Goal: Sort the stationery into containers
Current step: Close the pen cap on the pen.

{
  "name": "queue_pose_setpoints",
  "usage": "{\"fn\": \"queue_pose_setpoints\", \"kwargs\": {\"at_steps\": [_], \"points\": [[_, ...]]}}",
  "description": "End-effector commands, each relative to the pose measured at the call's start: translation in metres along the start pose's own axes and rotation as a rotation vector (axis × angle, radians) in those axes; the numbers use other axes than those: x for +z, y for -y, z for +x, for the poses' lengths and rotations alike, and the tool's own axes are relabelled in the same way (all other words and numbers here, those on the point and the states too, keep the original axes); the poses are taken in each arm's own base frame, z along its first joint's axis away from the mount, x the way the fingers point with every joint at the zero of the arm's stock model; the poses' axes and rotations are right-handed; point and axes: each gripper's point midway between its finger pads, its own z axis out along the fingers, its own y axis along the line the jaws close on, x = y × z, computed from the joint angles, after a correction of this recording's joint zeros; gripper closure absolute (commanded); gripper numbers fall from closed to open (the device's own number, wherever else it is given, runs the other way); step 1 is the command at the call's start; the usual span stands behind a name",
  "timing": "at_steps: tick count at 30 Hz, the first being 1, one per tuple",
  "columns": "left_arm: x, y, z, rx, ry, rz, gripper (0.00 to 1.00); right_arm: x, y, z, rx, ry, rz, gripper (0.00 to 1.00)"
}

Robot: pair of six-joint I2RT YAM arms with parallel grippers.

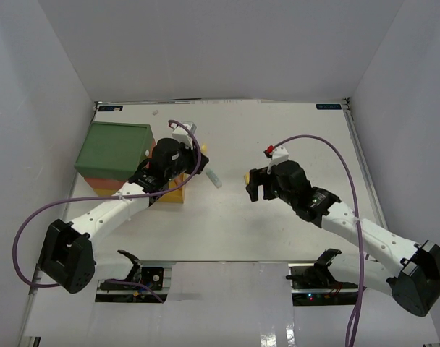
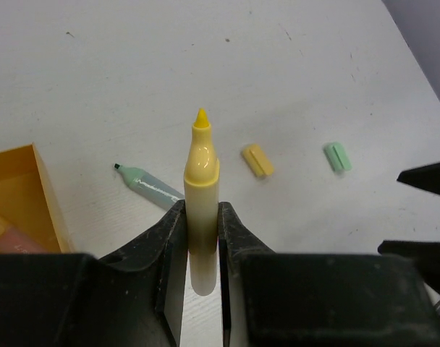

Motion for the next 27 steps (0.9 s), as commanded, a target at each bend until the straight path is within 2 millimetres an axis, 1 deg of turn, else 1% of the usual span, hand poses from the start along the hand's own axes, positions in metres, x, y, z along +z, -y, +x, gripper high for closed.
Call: {"fn": "queue_pose_setpoints", "kwargs": {"at_steps": [1, 2, 3, 4, 5, 6, 8, 12, 13, 14, 15, 16, 17, 18, 19, 21, 22, 23, 24, 25, 26, 27], "points": [[-0.017, 0.013, -0.005, 0.111, -0.012, 0.12, 0.9, -0.002, -0.003, -0.031, -0.068, -0.018, 0.017, 0.1], [-0.018, 0.011, -0.007, 0.113, -0.011, 0.124, 0.9, -0.001, -0.005, -0.034, -0.075, -0.028, 0.018, 0.1], [-0.019, 0.012, -0.009, 0.119, -0.013, 0.133, 0.9, 0.004, -0.004, -0.03, -0.091, -0.071, 0.03, 0.1], [-0.019, 0.016, -0.008, 0.124, -0.021, 0.16, 0.89, 0.002, -0.008, -0.047, -0.099, -0.053, 0.028, 0.1], [-0.02, 0.015, -0.007, 0.129, -0.031, 0.164, 0.89, 0.005, -0.008, -0.047, -0.12, -0.078, 0.028, 0.1], [-0.021, 0.015, -0.007, 0.148, -0.032, 0.168, 0.89, 0.004, -0.009, -0.05, -0.135, -0.085, 0.022, 0.1], [-0.024, 0.012, -0.009, 0.158, -0.037, 0.158, 0.89, 0.006, -0.012, -0.053, -0.169, -0.048, -0.005, 0.1], [-0.03, 0.009, -0.012, 0.174, -0.028, 0.15, 0.88, 0.017, -0.023, -0.052, -0.175, -0.026, -0.071, 0.1], [-0.032, 0.007, -0.01, 0.177, -0.031, 0.148, 0.88, 0.02, -0.022, -0.057, -0.17, -0.02, -0.051, 0.1], [-0.033, 0.006, -0.008, 0.177, -0.032, 0.142, 0.88, 0.025, -0.019, -0.057, -0.168, -0.026, -0.034, 0.1], [-0.035, 0.006, -0.008, 0.178, -0.028, 0.142, 0.88, 0.033, -0.016, -0.053, -0.172, -0.047, -0.017, 0.1], [-0.037, 0.005, -0.007, 0.179, -0.027, 0.14, 0.88, 0.037, -0.012, -0.055, -0.167, -0.044, 0.013, 0.1], [-0.037, 0.003, -0.002, 0.178, -0.033, 0.133, 0.88, 0.044, -0.014, -0.056, -0.162, -0.037, 0.011, 0.1], [-0.039, 0.002, -0.002, 0.178, -0.031, 0.132, 0.88, 0.049, -0.014, -0.056, -0.16, -0.033, 0.011, 0.1], [-0.039, 0.001, 0.002, 0.175, -0.038, 0.128, 0.88, 0.056, -0.01, -0.055, -0.132, -0.059, 0.026, 0.1], [-0.042, 0.001, 0.005, 0.176, -0.038, 0.134, 0.88, 0.064, -0.01, -0.049, -0.092, -0.117, 0.012, 0.1], [-0.044, 0.001, 0.006, 0.174, -0.038, 0.134, 0.88, 0.068, -0.004, -0.049, -0.081, -0.136, 0.047, 0.02], [-0.045, 0.0, 0.009, 0.174, -0.041, 0.132, 0.88, 0.078, 0.003, -0.038, -0.076, -0.184, 0.09, 0.05], [-0.046, -0.001, 0.009, 0.174, -0.038, 0.128, 0.88, 0.078, 0.007, -0.04, -0.066, -0.208, 0.124, 0.09], [-0.048, -0.001, 0.006, 0.179, -0.025, 0.125, 0.87, 0.082, 0.009, -0.038, -0.069, -0.226, 0.135, 0.14], [-0.05, -0.002, 0.005, 0.187, -0.018, 0.117, 0.87, 0.09, 0.012, -0.029, -0.07, -0.262, 0.156, 0.13], [-0.049, -0.007, 0.005, 0.19, -0.012, 0.094, 0.87, 0.091, 0.013, -0.033, -0.068, -0.281, 0.173, 0.13]]}}
